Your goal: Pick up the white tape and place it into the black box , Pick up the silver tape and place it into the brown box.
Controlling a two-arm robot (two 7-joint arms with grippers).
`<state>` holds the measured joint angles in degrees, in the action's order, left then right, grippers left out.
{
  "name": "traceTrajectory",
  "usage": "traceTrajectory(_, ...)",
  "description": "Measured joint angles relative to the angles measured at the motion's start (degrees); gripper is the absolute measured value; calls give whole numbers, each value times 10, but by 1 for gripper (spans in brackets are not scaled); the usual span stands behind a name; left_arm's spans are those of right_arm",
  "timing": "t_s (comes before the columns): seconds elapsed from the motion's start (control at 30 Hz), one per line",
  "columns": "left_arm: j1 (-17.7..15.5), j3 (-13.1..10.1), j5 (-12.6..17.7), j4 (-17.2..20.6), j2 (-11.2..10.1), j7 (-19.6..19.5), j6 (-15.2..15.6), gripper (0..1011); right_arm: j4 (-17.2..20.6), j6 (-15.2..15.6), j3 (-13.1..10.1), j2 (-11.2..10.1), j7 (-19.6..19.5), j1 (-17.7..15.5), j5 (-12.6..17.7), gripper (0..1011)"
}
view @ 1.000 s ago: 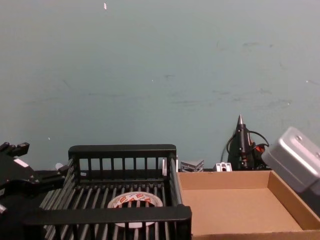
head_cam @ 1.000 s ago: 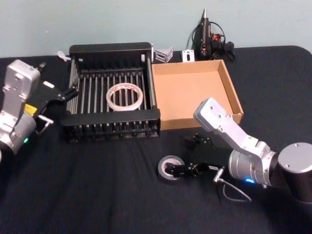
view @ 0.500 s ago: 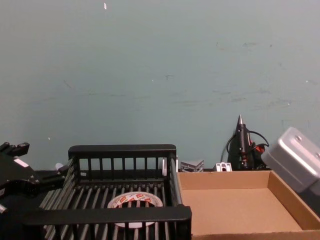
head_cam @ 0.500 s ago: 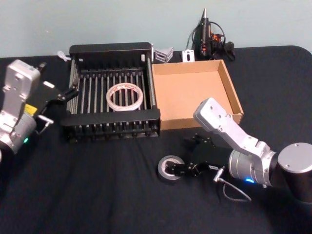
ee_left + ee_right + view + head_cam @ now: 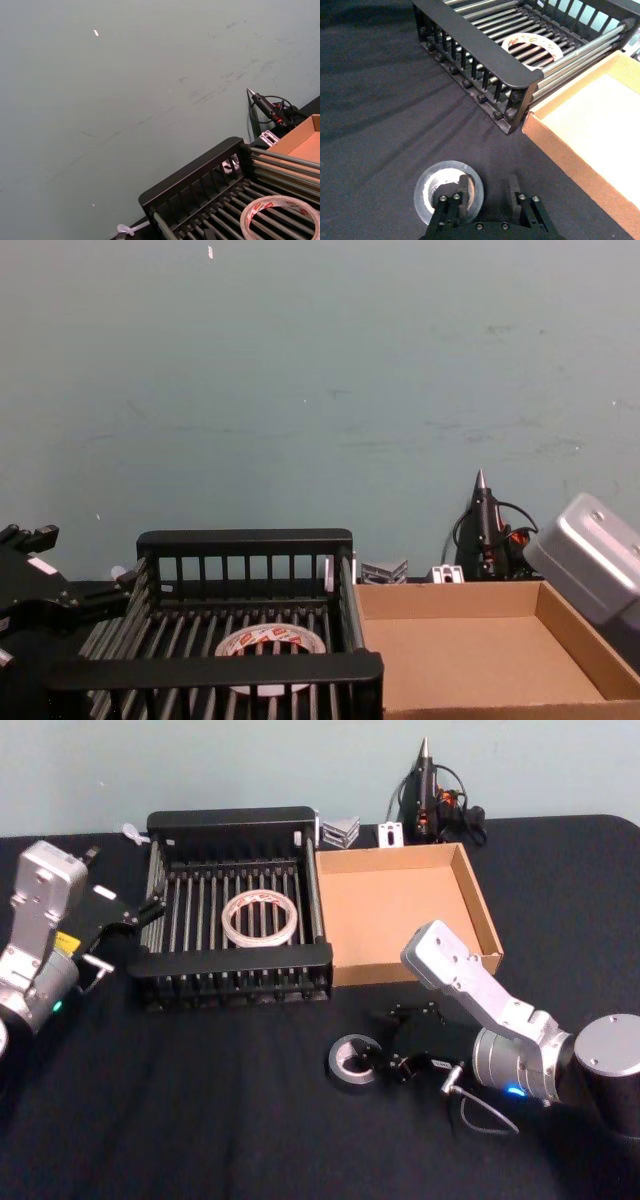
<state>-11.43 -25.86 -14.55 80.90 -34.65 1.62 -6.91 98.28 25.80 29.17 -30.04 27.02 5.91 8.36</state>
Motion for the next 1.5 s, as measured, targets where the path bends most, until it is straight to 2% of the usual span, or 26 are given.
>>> traceTrajectory(0.13, 0, 0, 0, 0, 0, 0, 0, 1001, 0, 0, 0, 0, 0, 0, 0, 417)
traceTrajectory(0.17, 0, 0, 0, 0, 0, 0, 0, 1001, 0, 0, 0, 0, 0, 0, 0, 347)
traceTrajectory(0.2, 0, 0, 0, 0, 0, 0, 0, 1001, 0, 0, 0, 0, 0, 0, 0, 347)
traceTrajectory(0.23, 0, 0, 0, 0, 0, 0, 0, 1001, 0, 0, 0, 0, 0, 0, 0, 287)
traceTrajectory(0.33, 0, 0, 0, 0, 0, 0, 0, 1001, 0, 0, 0, 0, 0, 0, 0, 189)
traceTrajectory(0.43, 0, 0, 0, 0, 0, 0, 0, 1001, 0, 0, 0, 0, 0, 0, 1, 133)
traceTrajectory(0.97, 0, 0, 0, 0, 0, 0, 0, 1001, 0, -2, -1, 0, 2, -1, 3, 129)
traceTrajectory(1.17, 0, 0, 0, 0, 0, 0, 0, 1001, 15, -26, -15, -6, 11, -9, 22, 129)
traceTrajectory(1.5, 0, 0, 0, 0, 0, 0, 0, 1001, 56, -67, -57, -19, 5, -24, 69, 129)
